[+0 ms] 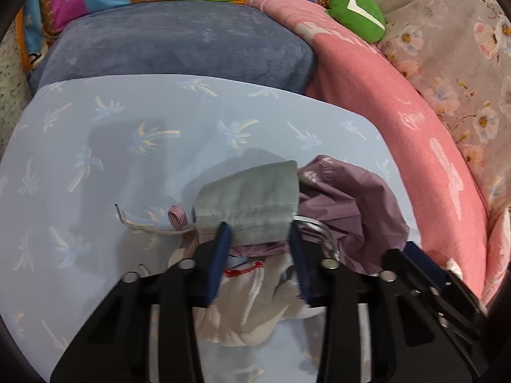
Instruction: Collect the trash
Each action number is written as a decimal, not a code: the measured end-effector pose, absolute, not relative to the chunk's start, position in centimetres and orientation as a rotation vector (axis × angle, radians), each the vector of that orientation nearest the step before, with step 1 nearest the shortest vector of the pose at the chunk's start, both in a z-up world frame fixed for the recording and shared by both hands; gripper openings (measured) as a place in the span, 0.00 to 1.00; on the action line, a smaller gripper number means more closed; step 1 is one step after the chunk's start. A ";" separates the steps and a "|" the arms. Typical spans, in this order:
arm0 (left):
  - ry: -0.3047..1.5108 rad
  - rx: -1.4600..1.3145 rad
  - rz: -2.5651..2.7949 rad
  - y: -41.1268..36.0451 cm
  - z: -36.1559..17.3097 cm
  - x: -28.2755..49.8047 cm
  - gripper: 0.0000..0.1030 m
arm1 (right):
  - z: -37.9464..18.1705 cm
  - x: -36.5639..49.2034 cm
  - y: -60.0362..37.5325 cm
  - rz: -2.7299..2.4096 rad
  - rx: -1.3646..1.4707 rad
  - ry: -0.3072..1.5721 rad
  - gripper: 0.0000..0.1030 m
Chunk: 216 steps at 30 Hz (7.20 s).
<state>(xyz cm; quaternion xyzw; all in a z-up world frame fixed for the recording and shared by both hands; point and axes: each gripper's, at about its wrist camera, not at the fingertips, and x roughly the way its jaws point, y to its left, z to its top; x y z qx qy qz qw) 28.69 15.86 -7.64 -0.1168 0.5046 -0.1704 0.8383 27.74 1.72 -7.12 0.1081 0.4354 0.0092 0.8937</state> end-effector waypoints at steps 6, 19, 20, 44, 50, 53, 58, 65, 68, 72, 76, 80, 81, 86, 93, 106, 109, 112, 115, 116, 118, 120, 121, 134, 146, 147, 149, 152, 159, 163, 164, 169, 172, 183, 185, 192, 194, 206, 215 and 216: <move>1.053 -0.244 -0.383 15.8 -6.7 27.8 0.07 | -7.2 27.3 1.8 0.021 0.238 0.913 0.02; 0.945 -0.240 -0.426 15.0 -1.3 24.6 0.03 | 1.0 22.1 0.5 0.001 0.270 0.739 0.02; 0.934 -0.236 -0.431 14.9 -0.8 24.3 0.03 | 1.7 21.6 0.3 -0.004 0.274 0.723 0.02; 1.037 -0.144 -0.333 11.9 -5.6 23.3 0.79 | 4.0 13.5 -4.7 -0.106 0.356 0.665 0.02; 1.097 -0.133 -0.298 10.2 -7.8 26.1 0.80 | 2.3 14.8 -5.0 -0.112 0.359 0.694 0.02; 1.130 -0.127 -0.300 9.6 -8.8 26.6 0.78 | 1.3 15.6 -5.3 -0.113 0.365 0.711 0.02; 1.189 -0.138 -0.336 9.4 -10.0 26.4 0.30 | 0.0 16.6 -5.4 -0.110 0.375 0.738 0.02; 1.138 -0.180 -0.357 11.0 -7.5 23.3 0.14 | 0.5 16.4 -4.6 -0.078 0.373 0.726 0.02; 1.111 -0.192 -0.375 11.5 -6.0 21.5 0.14 | 1.0 15.8 -4.2 -0.065 0.370 0.716 0.02; 1.075 -0.184 -0.397 11.3 -4.3 19.5 0.14 | 1.8 15.0 -4.0 -0.058 0.368 0.701 0.02; 1.060 -0.169 -0.422 10.7 -3.3 17.7 0.14 | 2.7 13.7 -4.2 -0.069 0.368 0.678 0.02; 1.055 -0.159 -0.436 10.3 -3.2 16.8 0.14 | 3.2 12.4 -5.1 -0.093 0.375 0.661 0.02; 1.054 -0.157 -0.443 10.3 -3.2 16.4 0.14 | 3.3 12.0 -5.3 -0.101 0.376 0.656 0.02; 1.042 -0.138 -0.468 9.8 -2.7 14.7 0.14 | 4.0 10.5 -6.7 -0.130 0.379 0.636 0.02; 1.026 -0.114 -0.526 7.7 -1.6 13.2 0.14 | 4.7 8.7 -8.0 -0.151 0.368 0.618 0.02; 0.986 -0.028 -0.680 0.1 -0.3 11.3 0.14 | 4.8 4.5 -12.9 -0.233 0.363 0.613 0.02; 0.977 -0.006 -0.719 -2.0 -0.1 10.9 0.14 | 4.8 3.3 -14.7 -0.272 0.356 0.612 0.02; 0.970 0.023 -0.754 -4.2 0.0 10.5 0.14 | 4.8 2.0 -16.9 -0.320 0.369 0.598 0.02; 0.968 0.054 -0.798 -6.9 0.0 10.0 0.14 | 4.9 0.8 -19.0 -0.366 0.375 0.585 0.02; 0.965 0.060 -0.813 -7.6 0.1 9.7 0.14 | 4.9 0.5 -19.6 -0.376 0.376 0.582 0.02; 0.957 0.084 -0.841 -9.4 0.1 9.3 0.14 | 5.0 -0.1 -20.7 -0.400 0.377 0.574 0.02; 0.951 0.099 -0.866 -10.7 0.2 8.9 0.14 | 4.9 -0.6 -21.8 -0.422 0.378 0.571 0.02; 0.952 0.111 -0.878 -11.6 0.1 8.7 0.14 | 4.8 -0.9 -22.4 -0.432 0.382 0.570 0.02; 0.945 0.187 -0.955 -18.4 -0.8 6.7 0.35 | 2.1 -3.1 -27.9 -0.502 0.452 0.616 0.02; 0.913 0.223 -0.834 -18.2 -1.5 7.2 0.81 | 0.8 -2.4 -27.6 -0.487 0.456 0.667 0.35; 0.914 0.219 -0.828 -17.9 -1.5 7.4 0.81 | 0.8 -2.2 -27.4 -0.481 0.451 0.669 0.35; 0.915 0.213 -0.819 -17.6 -1.5 7.5 0.81 | 0.9 -1.9 -27.1 -0.475 0.446 0.671 0.35; 0.918 0.203 -0.809 -16.9 -1.5 7.7 0.81 | 0.8 -1.5 -26.5 -0.463 0.441 0.676 0.35; 0.926 0.178 -0.790 -15.3 -1.6 8.1 0.81 | 1.0 -0.9 -24.9 -0.445 0.418 0.683 0.37; 0.930 0.171 -0.787 -14.6 -1.6 8.4 0.81 | 1.1 -0.7 -24.8 -0.448 0.412 0.684 0.39; 0.928 0.169 -0.786 -14.5 -1.6 8.4 0.81 | 1.0 -0.6 -25.0 -0.450 0.414 0.688 0.40; 0.914 0.199 -0.773 -13.8 -1.7 8.4 0.81 | -0.9 -0.7 -25.7 -0.457 0.461 0.729 0.42; 0.903 0.214 -0.755 -13.1 -2.2 8.3 0.81 | -2.1 -1.2 -25.5 -0.464 0.454 0.762 0.42; 0.932 0.154 -0.642 -8.6 -3.6 10.2 0.81 | -1.3 -0.4 -23.8 -0.422 0.430 0.755 0.42; 0.931 0.146 -0.607 -7.5 -3.8 10.7 0.81 | -1.0 0.4 -22.9 -0.402 0.417 0.753 0.42; 0.940 0.101 -0.464 -1.4 -4.9 13.0 0.85 | -0.4 3.6 -18.6 -0.310 0.366 0.762 0.42; 0.955 0.083 -0.412 0.7 -5.5 13.9 0.85 | -0.5 4.7 -17.1 -0.279 0.349 0.771 0.42; 1.025 -0.023 -0.194 11.6 -8.6 17.6 0.85 | -1.7 10.7 -7.8 -0.132 0.263 0.819 0.42; 1.041 -0.075 -0.156 15.0 -9.6 18.9 0.85 | -2.9 13.7 -3.2 -0.071 0.222 0.855 0.42; 1.042 -0.079 -0.156 15.2 -9.6 19.0 0.85 | -3.0 14.0 -2.8 -0.067 0.219 0.861 0.42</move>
